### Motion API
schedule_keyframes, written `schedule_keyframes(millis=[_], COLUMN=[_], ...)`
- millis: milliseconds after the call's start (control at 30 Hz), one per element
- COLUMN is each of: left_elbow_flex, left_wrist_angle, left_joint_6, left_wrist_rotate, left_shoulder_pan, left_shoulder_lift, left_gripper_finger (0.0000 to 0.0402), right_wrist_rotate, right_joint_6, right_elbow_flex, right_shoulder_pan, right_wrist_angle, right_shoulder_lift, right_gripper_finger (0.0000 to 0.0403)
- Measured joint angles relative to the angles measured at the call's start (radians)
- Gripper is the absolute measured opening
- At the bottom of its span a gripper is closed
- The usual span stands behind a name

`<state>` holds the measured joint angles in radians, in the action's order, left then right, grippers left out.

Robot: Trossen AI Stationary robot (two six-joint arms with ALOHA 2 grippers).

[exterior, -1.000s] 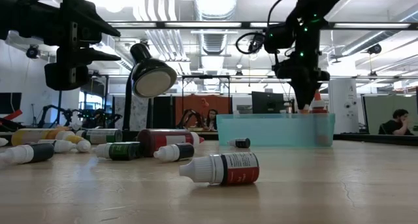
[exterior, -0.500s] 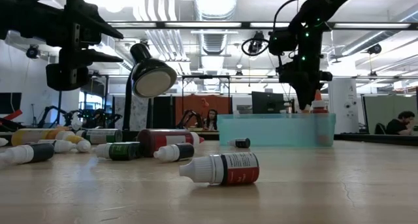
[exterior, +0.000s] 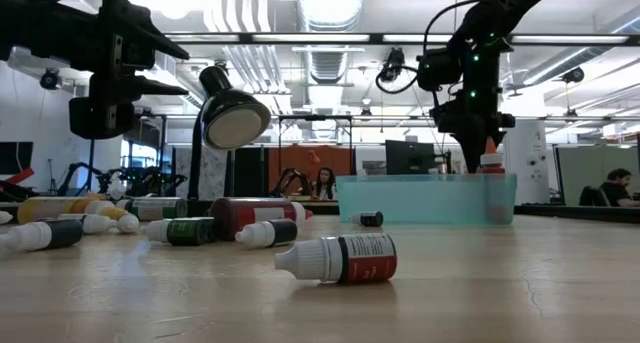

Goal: Pick & Place food coloring
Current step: Put the large yellow food coloring bottle into the green bin

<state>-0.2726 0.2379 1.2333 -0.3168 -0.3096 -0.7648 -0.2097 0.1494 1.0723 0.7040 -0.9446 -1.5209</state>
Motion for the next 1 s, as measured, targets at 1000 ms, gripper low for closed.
schedule_keyframes(millis=[1000], left_elbow_flex=[-0.050], left_wrist_angle=[-0.036], left_joint_6=[-0.050], left_wrist_rotate=[-0.145], left_shoulder_pan=[0.000], left_shoulder_lift=[0.000], left_gripper_finger=[0.0140], right_wrist_rotate=[0.054], right_joint_6=[0.061], right_elbow_flex=[0.067], right_shoulder_pan=[-0.540], right_wrist_angle=[0.054], right_shoulder_lift=[0.303], right_gripper_finger=[0.0235])
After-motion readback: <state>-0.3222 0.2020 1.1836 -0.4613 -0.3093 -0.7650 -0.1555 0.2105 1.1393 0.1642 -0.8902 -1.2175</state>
